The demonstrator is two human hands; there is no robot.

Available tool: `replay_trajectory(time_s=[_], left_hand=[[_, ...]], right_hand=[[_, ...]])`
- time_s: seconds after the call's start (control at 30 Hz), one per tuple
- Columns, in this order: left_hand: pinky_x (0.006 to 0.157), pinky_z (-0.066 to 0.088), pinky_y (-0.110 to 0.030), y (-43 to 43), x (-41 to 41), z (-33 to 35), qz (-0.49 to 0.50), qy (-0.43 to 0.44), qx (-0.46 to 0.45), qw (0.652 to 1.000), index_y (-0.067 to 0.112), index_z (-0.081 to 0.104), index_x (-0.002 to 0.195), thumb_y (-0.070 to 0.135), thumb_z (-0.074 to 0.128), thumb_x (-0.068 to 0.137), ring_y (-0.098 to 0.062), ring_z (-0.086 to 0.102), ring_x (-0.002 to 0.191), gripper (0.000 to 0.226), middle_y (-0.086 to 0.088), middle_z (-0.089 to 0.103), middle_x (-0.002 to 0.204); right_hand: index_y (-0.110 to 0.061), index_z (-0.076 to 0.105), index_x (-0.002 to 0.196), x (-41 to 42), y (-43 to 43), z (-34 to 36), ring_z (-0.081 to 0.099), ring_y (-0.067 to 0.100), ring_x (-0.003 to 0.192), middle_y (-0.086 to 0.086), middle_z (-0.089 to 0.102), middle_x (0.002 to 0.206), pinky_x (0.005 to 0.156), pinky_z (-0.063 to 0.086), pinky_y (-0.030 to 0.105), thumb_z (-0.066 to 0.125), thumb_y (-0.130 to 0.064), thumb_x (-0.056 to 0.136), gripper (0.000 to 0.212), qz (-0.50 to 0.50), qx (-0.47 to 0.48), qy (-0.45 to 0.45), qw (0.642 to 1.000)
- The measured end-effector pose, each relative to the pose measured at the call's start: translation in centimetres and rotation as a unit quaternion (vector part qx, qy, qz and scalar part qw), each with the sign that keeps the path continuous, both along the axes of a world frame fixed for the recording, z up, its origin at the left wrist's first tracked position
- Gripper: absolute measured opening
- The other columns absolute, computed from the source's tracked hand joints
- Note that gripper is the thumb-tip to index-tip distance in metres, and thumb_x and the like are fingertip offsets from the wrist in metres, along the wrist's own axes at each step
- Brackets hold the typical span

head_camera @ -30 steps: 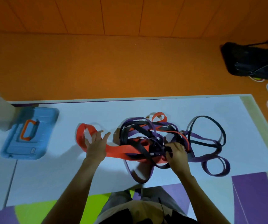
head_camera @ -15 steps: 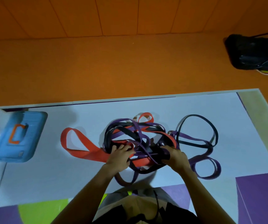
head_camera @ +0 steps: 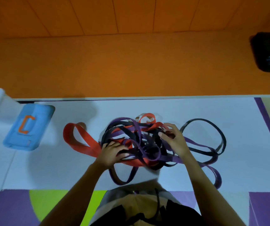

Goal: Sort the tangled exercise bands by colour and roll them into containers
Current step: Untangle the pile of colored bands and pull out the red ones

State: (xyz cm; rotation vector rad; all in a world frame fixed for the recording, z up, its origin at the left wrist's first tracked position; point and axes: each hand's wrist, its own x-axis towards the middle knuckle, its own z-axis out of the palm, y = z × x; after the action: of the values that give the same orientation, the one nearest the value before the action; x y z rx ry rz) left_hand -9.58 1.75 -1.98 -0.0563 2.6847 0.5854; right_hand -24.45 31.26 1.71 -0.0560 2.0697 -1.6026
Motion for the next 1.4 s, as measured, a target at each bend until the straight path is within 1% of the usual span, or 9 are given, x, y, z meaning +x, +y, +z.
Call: replay_trajectory(time_s=[0.17,0.3,0.43,0.53,0.77,0.97,1.07,1.2,1.4], left_hand=[[0.110,0.034,-0.046,0.2,0.3,0.0,0.058,0.045,-0.008,0.997,0.043,0.060,0.125,0.071,0.036,0.095,-0.015,0.046,0.130,0.047,0.015,0.055,0.132],[0.115,0.027,-0.049,2.5,-0.3,0.2,0.067,0.090,-0.061,0.992,0.040,0.059,0.132,0.058,0.047,0.097,-0.019,0.040,0.139,0.041,0.010,0.052,0.141],[0.124,0.018,-0.054,6.3,-1.3,0.8,0.033,0.092,-0.084,0.992,0.033,0.047,0.150,0.027,0.063,0.096,-0.026,0.027,0.153,0.057,-0.002,0.039,0.160],[0.128,0.005,-0.052,8.8,-2.4,1.8,-0.065,0.034,-0.012,0.997,0.039,0.023,0.162,0.015,0.060,0.084,-0.021,0.009,0.158,0.089,0.004,0.016,0.170],[0.123,0.003,-0.067,14.8,-5.0,0.1,-0.158,-0.043,-0.003,0.986,0.044,0.018,0.160,0.065,0.064,0.086,-0.021,0.004,0.158,0.090,0.010,0.009,0.171],[0.110,0.035,-0.049,14.2,-6.1,-1.1,-0.141,0.102,-0.055,0.983,0.026,0.058,0.106,0.071,0.056,0.090,-0.023,0.055,0.123,0.047,0.006,0.061,0.118],[0.089,0.047,-0.040,12.6,-6.8,0.1,-0.059,0.151,0.011,0.987,0.025,0.050,0.085,0.055,0.064,0.096,-0.016,0.059,0.087,0.034,0.011,0.060,0.086],[0.075,0.052,-0.033,9.9,-7.9,1.3,0.134,0.121,0.169,0.969,0.026,0.056,0.084,0.044,0.075,0.092,-0.009,0.065,0.079,0.027,0.013,0.068,0.081],[0.080,0.056,-0.050,5.7,-8.6,0.7,0.218,0.082,0.255,0.938,0.023,0.062,0.079,0.046,0.079,0.086,-0.016,0.068,0.080,0.030,0.005,0.071,0.080]], right_hand=[[-0.026,0.069,0.126,0.1,1.8,-1.5,0.069,0.015,0.119,-0.002,0.073,0.123,0.095,0.057,0.030,0.067,-0.026,0.103,0.023,-0.083,-0.066,-0.053,0.993],[-0.028,0.073,0.106,0.9,5.4,-4.1,0.072,0.017,0.105,-0.008,0.076,0.105,0.096,0.058,0.045,0.067,-0.020,0.101,0.011,-0.124,0.061,0.047,0.989],[-0.030,0.071,0.100,1.8,8.2,-6.6,0.073,0.025,0.098,-0.003,0.075,0.105,0.091,0.057,0.045,0.068,-0.007,0.094,0.024,0.016,0.202,0.001,0.979],[-0.026,0.066,0.129,2.8,8.4,-7.4,0.067,0.028,0.116,0.003,0.071,0.124,0.101,0.051,0.041,0.072,-0.011,0.092,0.041,0.106,0.221,-0.049,0.968],[-0.026,0.057,0.147,3.7,7.7,-4.8,0.066,0.018,0.125,-0.002,0.069,0.136,0.105,0.054,0.038,0.054,-0.001,0.105,0.050,0.069,0.007,-0.106,0.992],[-0.021,0.075,0.115,4.2,10.0,-4.9,0.070,0.030,0.116,0.000,0.076,0.117,0.094,0.060,0.040,0.051,0.004,0.102,0.037,-0.134,-0.019,-0.054,0.989],[-0.027,0.069,0.106,4.5,11.7,-5.8,0.067,0.030,0.114,-0.001,0.071,0.116,0.089,0.056,0.034,0.052,0.005,0.089,0.040,-0.102,0.118,0.044,0.987],[-0.016,0.065,0.129,4.3,12.0,-6.8,0.057,0.034,0.123,0.008,0.064,0.130,0.100,0.052,0.039,0.068,0.008,0.080,0.055,0.022,0.248,0.141,0.958],[-0.047,-0.003,0.164,3.1,10.1,-7.1,-0.003,0.034,0.160,0.005,-0.005,0.174,0.123,0.020,0.065,0.082,-0.043,0.077,0.121,0.252,0.356,0.113,0.893]])
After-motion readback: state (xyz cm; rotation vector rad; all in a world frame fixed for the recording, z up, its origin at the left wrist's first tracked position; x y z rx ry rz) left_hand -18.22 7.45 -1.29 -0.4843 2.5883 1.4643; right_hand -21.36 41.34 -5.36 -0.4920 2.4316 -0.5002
